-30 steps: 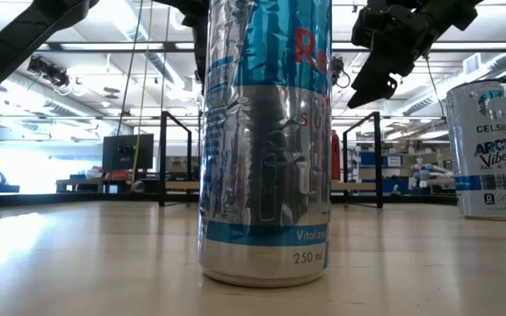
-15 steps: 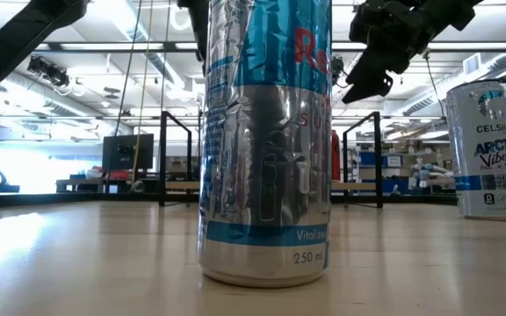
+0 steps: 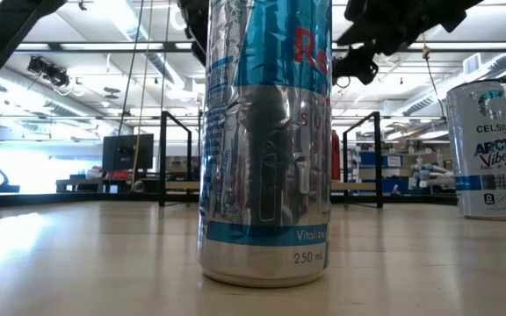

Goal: Place canned beverage on shelf
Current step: Put the top white and pink soda can on the shelf

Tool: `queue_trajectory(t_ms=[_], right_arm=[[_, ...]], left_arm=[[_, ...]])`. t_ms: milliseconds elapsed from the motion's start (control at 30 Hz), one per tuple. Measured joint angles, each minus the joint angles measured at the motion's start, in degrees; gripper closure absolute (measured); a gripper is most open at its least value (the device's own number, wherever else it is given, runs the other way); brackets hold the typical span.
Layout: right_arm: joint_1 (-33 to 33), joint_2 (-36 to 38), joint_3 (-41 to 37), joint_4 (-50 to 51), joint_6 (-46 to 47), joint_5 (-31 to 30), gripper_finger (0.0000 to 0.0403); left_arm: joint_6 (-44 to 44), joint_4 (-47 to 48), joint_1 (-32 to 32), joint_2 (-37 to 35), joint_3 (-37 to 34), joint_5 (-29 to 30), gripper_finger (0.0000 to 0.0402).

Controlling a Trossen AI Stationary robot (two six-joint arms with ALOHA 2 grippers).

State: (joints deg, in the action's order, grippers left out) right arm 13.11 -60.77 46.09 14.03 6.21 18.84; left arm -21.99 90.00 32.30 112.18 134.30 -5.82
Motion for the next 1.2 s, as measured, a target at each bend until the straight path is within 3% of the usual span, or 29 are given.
queue_trajectory(t_ms=[267, 467, 667, 933, 1200], right_arm=[[0.01, 0.0, 0.0, -6.13, 3.03, 5.17, 0.009], [0.01, 0.0, 0.0, -6.43, 2.78, 0.49, 0.009], [0.01, -0.01, 0.0, -7.39, 3.12, -10.96, 0.009], [-0.01, 0.0, -0.02, -16.66, 3.93, -10.37, 0.009], [0.84, -1.2, 0.04, -24.48, -6.16, -10.26, 0.009]], left_arm=[[1.65, 0.02, -0.07, -1.17, -0.02, -0.07, 0.0111], [2.96, 0.02, -0.91, -1.44, -0.02, -0.07, 0.0111], [2.97, -0.02, -1.62, -4.34, -0.32, 0.08, 0.0111], [6.4, 0.02, -2.33, -9.64, -0.57, 0.1, 0.0111], [7.48, 0.02, -3.36, -13.41, -0.57, 0.08, 0.0111]])
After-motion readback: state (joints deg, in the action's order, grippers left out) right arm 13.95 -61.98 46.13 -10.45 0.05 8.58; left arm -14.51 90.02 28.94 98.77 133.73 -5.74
